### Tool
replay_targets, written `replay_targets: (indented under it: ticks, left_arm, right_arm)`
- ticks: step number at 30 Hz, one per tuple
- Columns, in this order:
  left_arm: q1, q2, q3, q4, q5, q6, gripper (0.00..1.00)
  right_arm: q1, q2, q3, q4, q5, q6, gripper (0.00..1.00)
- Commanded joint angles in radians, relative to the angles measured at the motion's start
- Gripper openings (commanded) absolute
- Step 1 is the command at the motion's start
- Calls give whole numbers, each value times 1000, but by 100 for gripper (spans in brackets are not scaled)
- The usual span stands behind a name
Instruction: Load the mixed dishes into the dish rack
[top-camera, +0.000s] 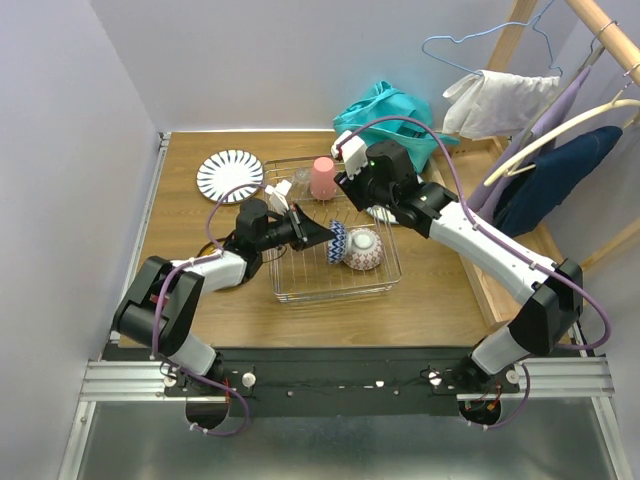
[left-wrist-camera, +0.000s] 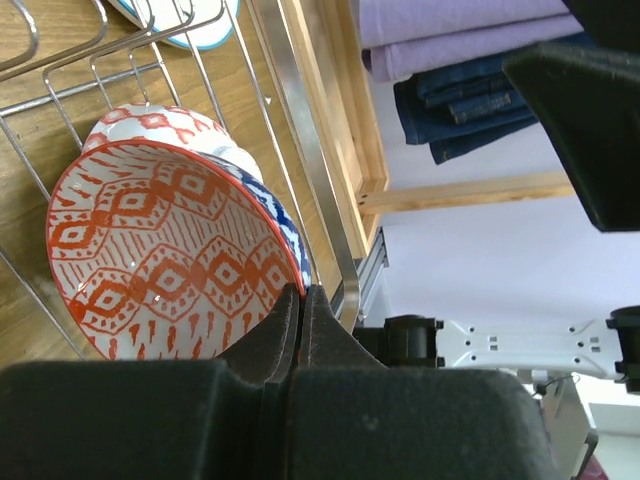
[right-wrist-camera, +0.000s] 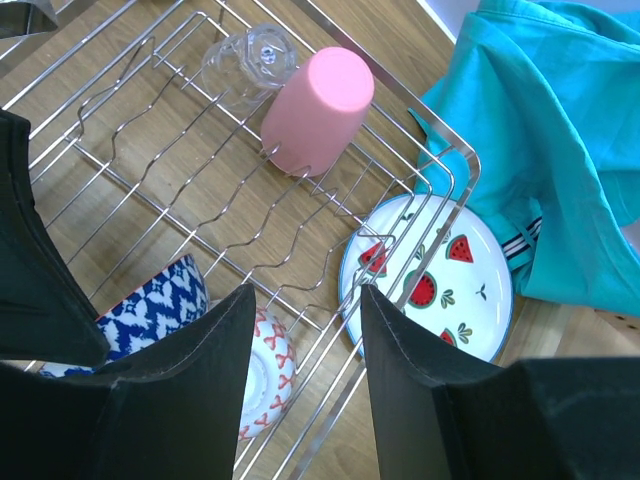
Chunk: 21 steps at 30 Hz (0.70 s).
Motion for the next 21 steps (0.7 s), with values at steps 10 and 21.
replay_targets:
  ticks: [10, 21]
  left_arm:
    - [49, 41, -50, 71, -7, -27, 0]
    - [80, 4, -83, 39, 16, -4, 10]
  right_arm:
    - [4, 31, 31, 14, -11, 14, 54]
    - [4, 54, 38, 20, -42, 31, 55]
